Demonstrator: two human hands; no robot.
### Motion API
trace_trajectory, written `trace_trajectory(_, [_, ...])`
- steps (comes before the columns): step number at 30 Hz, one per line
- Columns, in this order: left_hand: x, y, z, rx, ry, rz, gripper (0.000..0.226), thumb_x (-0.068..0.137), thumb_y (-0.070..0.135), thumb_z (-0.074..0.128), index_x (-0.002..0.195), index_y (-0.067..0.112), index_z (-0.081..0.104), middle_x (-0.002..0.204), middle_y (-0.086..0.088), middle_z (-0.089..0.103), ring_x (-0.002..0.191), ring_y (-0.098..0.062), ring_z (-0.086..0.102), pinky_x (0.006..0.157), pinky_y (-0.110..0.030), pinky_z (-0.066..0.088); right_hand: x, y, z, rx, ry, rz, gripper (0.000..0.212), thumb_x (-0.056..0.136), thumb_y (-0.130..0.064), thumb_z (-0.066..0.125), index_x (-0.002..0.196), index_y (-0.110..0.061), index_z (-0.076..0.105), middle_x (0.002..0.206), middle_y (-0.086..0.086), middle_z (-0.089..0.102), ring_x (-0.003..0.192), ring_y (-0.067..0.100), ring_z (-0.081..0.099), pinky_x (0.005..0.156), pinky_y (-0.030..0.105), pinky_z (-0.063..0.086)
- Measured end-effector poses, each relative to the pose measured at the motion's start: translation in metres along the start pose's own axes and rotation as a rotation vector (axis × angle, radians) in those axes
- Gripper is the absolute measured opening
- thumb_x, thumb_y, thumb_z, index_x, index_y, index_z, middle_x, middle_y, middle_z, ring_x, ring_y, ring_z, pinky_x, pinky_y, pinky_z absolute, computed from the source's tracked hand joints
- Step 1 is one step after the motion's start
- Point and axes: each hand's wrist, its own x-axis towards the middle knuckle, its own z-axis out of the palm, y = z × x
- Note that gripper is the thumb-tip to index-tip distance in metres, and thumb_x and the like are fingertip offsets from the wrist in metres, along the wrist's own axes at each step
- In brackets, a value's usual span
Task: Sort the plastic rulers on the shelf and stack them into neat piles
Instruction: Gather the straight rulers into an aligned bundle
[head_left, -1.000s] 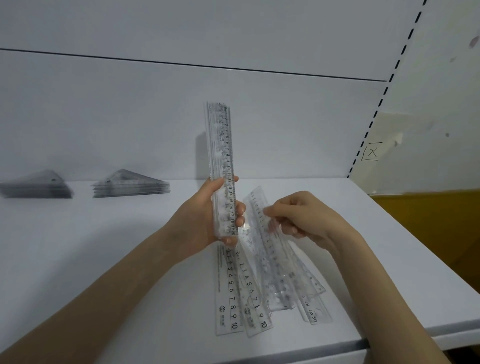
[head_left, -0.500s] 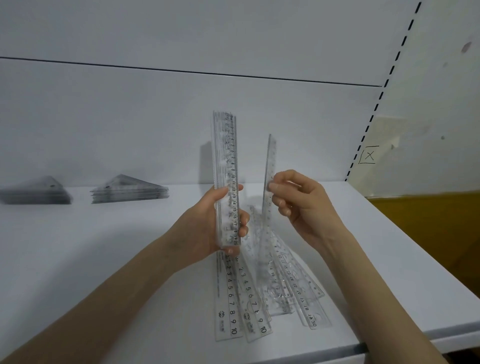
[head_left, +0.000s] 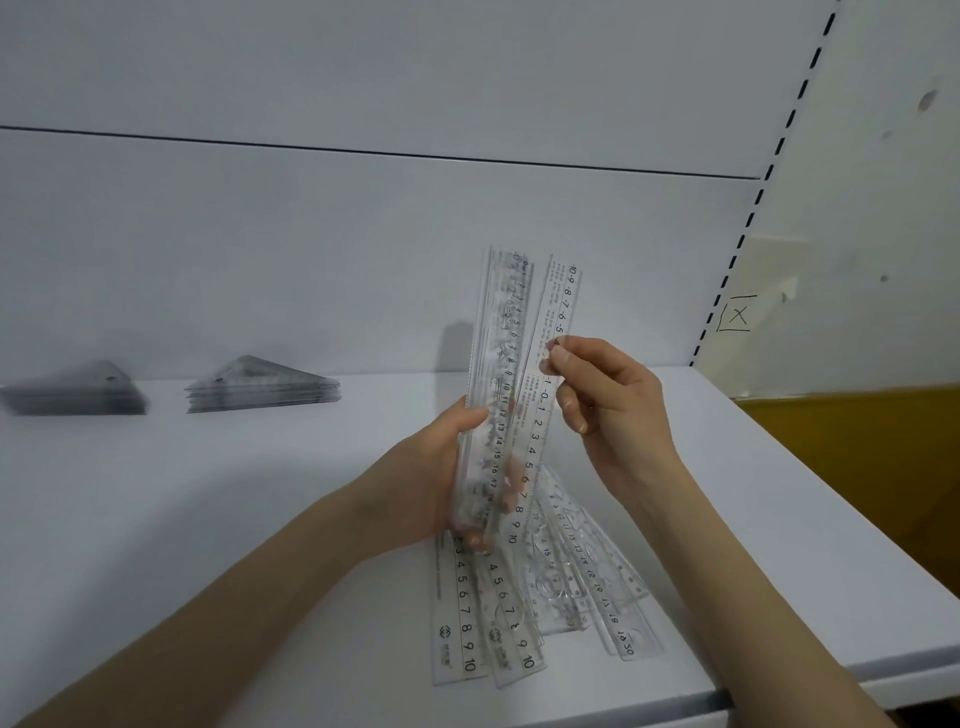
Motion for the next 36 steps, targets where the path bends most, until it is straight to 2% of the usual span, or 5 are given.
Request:
trace_trajectory(15, [0.004, -0.003, -0.002, 0.045, -0.075, -0.013, 0.044, 0.087, 0.047, 0.039, 0.120, 0.021, 0.049, 0.086, -0.016, 0.059, 0.074, -0.027, 0.059, 0.047, -0.028, 0.046, -0.004, 0.006, 0.010, -0.275, 0.020, -0.327, 0.005, 0.088, -0.003, 0.064, 0.087, -0.008, 0.064, 0.058, -0.005, 0.055, 0.043, 0.013, 0.049, 0.047, 0.021, 0.044])
trace_trajectory(24, [0.004, -0.006, -0.006, 0.026, -0.108, 0.069, 0.041, 0.090, 0.016, 0.051, 0.126, 0.035, 0.045, 0.081, -0.011, 0.054, 0.066, -0.023, 0.054, 0.046, -0.026, 0.041, 0.002, 0.018, 0.007, -0.579, 0.100, -0.388, 0.021, 0.084, -0.027, 0.071, 0.086, -0.020, 0.052, 0.066, -0.010, 0.051, 0.060, 0.005, 0.047, 0.058, 0.018, 0.039])
trace_trajectory(30, [0.004, -0.001, -0.010, 0.023, -0.010, 0.186, 0.044, 0.088, 0.016, 0.052, 0.129, 0.027, 0.042, 0.081, -0.009, 0.058, 0.065, -0.021, 0.055, 0.046, -0.027, 0.041, 0.007, 0.008, -0.011, -0.992, -0.010, -0.114, 0.040, 0.092, -0.045, 0.055, 0.072, -0.011, 0.057, 0.061, 0.000, 0.060, 0.052, 0.003, 0.049, 0.058, 0.021, 0.038])
trace_trajectory(33, [0.002, 0.005, -0.016, 0.003, 0.075, 0.262, 0.043, 0.088, 0.016, 0.052, 0.128, 0.028, 0.044, 0.082, -0.010, 0.058, 0.066, -0.021, 0.056, 0.048, -0.028, 0.042, 0.002, 0.006, -0.019, -1.362, -0.205, 0.117, 0.058, 0.081, -0.060, 0.061, 0.082, -0.002, 0.064, 0.071, 0.008, 0.067, 0.058, 0.011, 0.050, 0.057, 0.025, 0.038])
trace_trajectory(36, [0.001, 0.010, -0.022, -0.032, 0.148, 0.318, 0.041, 0.086, 0.015, 0.053, 0.125, 0.027, 0.045, 0.081, -0.010, 0.057, 0.066, -0.022, 0.056, 0.048, -0.029, 0.041, -0.006, 0.006, -0.015, -1.460, -0.338, 0.285, 0.069, 0.071, -0.064, 0.070, 0.088, 0.003, 0.066, 0.076, 0.009, 0.072, 0.063, 0.015, 0.056, 0.055, 0.025, 0.041])
